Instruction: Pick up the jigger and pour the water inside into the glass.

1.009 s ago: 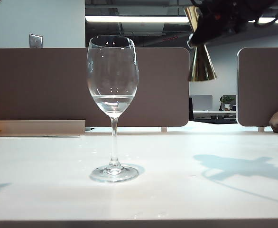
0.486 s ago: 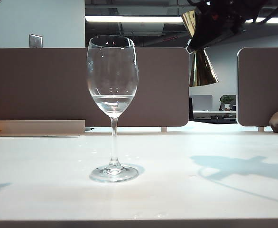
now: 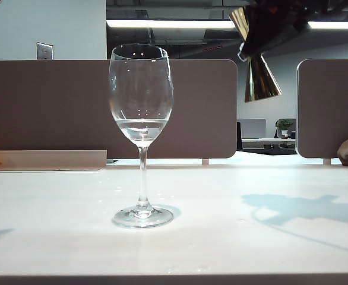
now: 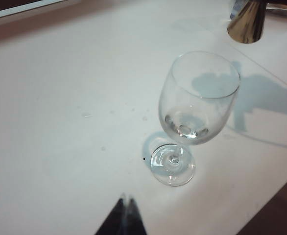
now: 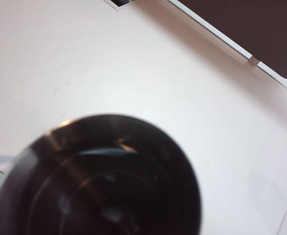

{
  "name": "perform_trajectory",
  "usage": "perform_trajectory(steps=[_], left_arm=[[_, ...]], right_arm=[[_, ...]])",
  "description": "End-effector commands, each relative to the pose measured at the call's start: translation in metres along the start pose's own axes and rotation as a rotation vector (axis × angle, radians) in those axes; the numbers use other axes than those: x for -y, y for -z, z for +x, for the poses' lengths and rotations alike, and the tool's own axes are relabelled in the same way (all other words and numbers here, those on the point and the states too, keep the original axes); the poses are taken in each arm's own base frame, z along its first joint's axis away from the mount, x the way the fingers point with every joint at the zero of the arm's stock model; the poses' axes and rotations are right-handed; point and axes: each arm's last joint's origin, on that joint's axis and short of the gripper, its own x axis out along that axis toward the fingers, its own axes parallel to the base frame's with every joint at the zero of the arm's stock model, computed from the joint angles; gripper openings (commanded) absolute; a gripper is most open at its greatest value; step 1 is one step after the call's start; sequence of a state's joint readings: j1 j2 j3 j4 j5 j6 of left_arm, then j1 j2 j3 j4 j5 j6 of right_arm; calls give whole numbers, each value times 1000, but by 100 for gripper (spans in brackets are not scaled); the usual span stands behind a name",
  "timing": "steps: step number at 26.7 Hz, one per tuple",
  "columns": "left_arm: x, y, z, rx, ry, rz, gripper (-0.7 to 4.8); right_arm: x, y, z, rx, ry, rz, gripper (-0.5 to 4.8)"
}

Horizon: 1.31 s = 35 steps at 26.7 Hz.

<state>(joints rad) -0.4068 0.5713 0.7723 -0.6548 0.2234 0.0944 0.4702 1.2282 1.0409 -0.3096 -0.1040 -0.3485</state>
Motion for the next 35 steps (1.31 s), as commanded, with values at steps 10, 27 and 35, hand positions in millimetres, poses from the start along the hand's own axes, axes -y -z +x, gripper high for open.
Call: perform_trajectory(steps=[10,27,35], left_arm=[[0,-1,-1,9,1,5,-5],[0,-1,-1,9,1,5,-5],[0,-1,-1,9,1,5,-5]], right_arm=[[-8,-27,7,-15,2,-60,17],[-50,-47,24,-9,-75,-154,17],[-61,-49,23,-15,-113,-175,17]])
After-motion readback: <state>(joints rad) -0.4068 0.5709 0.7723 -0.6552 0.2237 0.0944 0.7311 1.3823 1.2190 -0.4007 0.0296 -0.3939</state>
